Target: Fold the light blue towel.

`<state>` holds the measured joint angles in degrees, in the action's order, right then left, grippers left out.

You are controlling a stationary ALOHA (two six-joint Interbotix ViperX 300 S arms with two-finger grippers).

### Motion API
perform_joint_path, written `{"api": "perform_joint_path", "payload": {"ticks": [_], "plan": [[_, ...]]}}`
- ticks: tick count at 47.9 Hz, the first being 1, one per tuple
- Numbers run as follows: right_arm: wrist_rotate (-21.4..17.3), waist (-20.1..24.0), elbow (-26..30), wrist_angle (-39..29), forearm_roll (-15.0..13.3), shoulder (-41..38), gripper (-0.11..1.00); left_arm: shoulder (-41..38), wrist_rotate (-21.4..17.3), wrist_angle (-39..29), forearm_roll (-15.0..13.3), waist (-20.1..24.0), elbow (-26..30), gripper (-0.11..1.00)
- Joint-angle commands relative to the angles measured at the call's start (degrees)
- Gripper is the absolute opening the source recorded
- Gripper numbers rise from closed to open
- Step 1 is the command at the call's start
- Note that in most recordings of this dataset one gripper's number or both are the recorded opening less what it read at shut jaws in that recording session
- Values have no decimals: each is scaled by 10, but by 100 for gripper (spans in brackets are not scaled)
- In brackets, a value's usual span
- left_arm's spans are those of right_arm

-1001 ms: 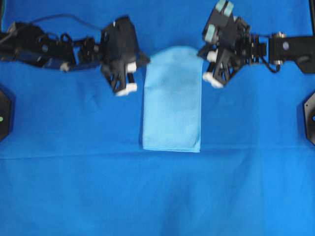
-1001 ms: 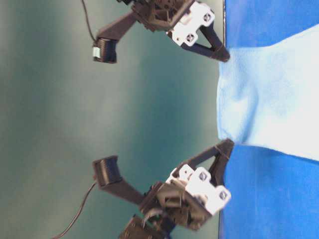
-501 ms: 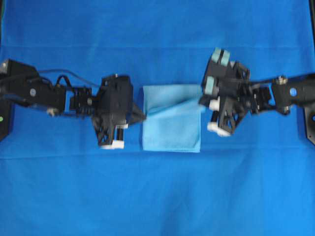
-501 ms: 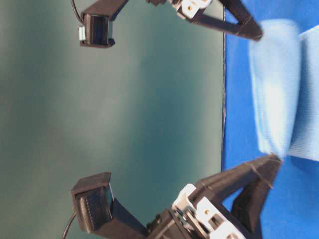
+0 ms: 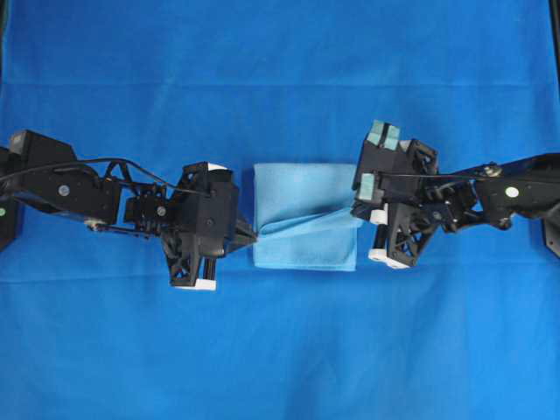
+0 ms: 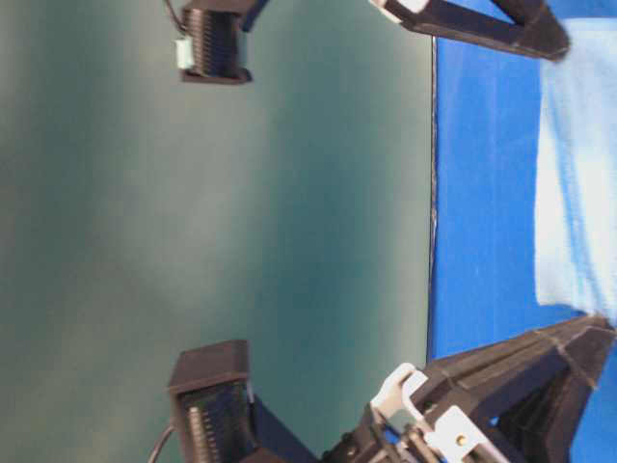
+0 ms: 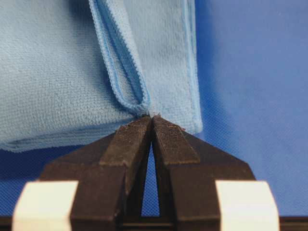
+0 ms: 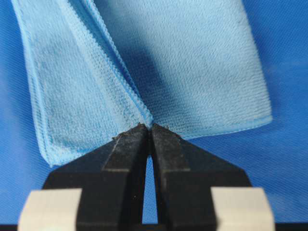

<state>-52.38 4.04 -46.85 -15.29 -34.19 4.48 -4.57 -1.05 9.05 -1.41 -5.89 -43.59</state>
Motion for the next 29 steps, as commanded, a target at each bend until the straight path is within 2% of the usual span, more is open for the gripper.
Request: {"api": "perform_joint_path", "payload": {"ticks": [1, 8, 11, 14, 16, 22, 25, 27, 29], "plan": [[1, -1, 10, 14, 1, -3, 3, 1, 1, 10, 0, -2, 7, 3], [1, -1, 10, 53, 1, -14, 3, -9, 1, 26, 0, -2, 5, 8], [1, 0, 11, 64, 1, -21, 4, -13, 0, 36, 0, -2, 5, 16], [1, 0, 15, 65, 1, -29, 4, -18, 0, 44, 0, -2, 8, 29], [1, 0, 19, 65, 1, -33, 11, -18, -1, 47, 0, -2, 9, 40], [2, 2, 28, 65, 1, -36, 49, -16, -5, 47, 0, -2, 8, 70], [2, 2, 29, 65, 1, -34, 63, -14, -5, 45, 0, -2, 6, 72], [2, 2, 30, 65, 1, -33, 65, -13, -5, 44, 0, -2, 6, 69], [2, 3, 31, 64, 1, -30, 62, -11, -6, 42, 0, -2, 5, 66]]}}
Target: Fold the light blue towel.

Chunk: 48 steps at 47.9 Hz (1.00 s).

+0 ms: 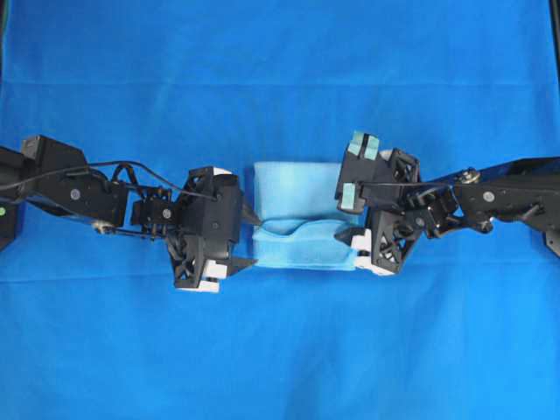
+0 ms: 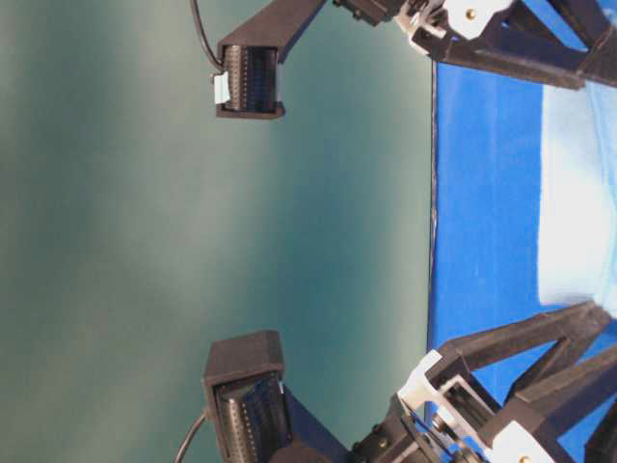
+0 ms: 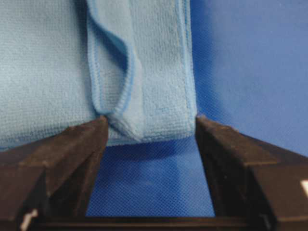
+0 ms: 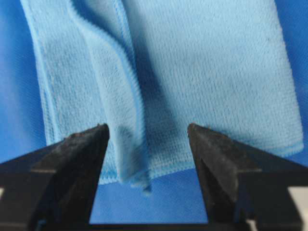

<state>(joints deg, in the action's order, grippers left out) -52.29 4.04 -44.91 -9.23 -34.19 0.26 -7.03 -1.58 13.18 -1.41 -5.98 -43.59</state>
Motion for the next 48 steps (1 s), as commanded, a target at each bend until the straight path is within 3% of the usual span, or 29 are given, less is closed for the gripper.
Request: {"api": "perform_joint_path", "payload": {"ticks": [1, 9, 23, 48], "plan": [[1, 4, 11, 2, 1, 14, 61, 16, -1, -1, 0, -1, 5, 65], [1, 25, 20, -42, 1, 59, 59, 53, -2, -37, 0, -1, 5, 63], [2, 63, 18, -150, -2, 191, 59, 192, 0, -115, 0, -1, -19, 62], [4, 63, -129, -162, -47, 477, 59, 513, -4, -117, 1, -1, -185, 62]]}}
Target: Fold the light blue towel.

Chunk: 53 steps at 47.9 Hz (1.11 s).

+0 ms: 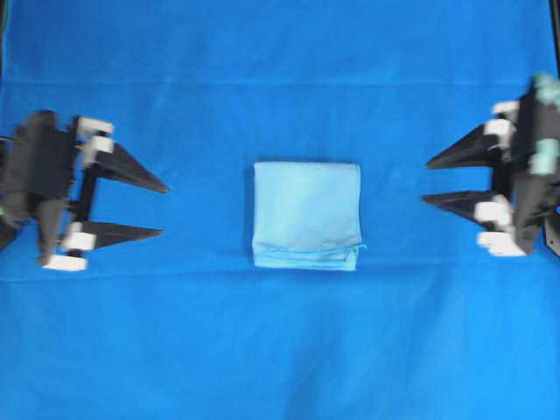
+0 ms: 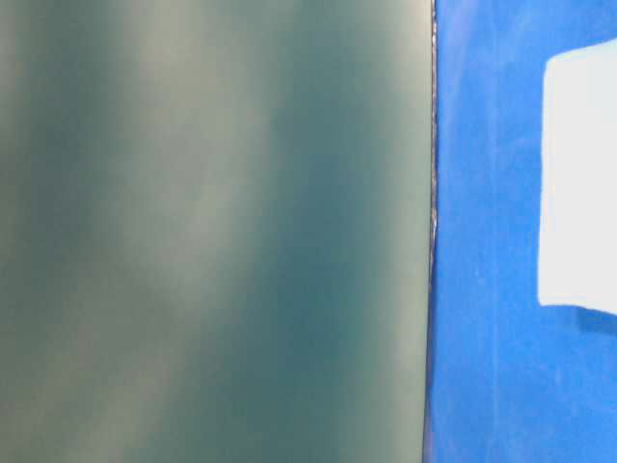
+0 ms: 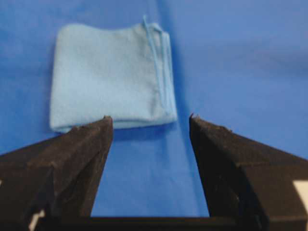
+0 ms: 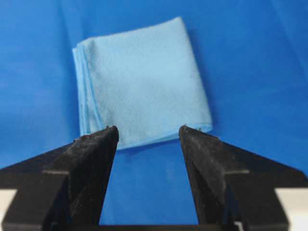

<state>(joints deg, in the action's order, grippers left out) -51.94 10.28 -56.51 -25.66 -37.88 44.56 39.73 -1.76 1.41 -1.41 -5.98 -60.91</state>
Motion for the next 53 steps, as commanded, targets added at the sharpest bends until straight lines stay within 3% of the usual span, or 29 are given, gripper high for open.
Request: {"api": "perform_joint_path", "payload": {"ticks": [1, 13, 25, 38, 53], "plan": [[1, 0, -20, 4, -12, 45, 59, 57, -2, 1, 1, -1, -18, 62], [-2, -3, -105, 9, -28, 170, 58, 192, -1, 5, 0, 21, -106, 62], [-3, -16, -175, 59, -27, 216, 58, 279, 8, 7, 0, 45, -179, 62], [-4, -49, -189, 98, -26, 207, 58, 286, 8, 9, 0, 47, -190, 62], [-4, -51, -188, 97, -25, 208, 58, 285, 8, 7, 0, 59, -190, 62]]}}
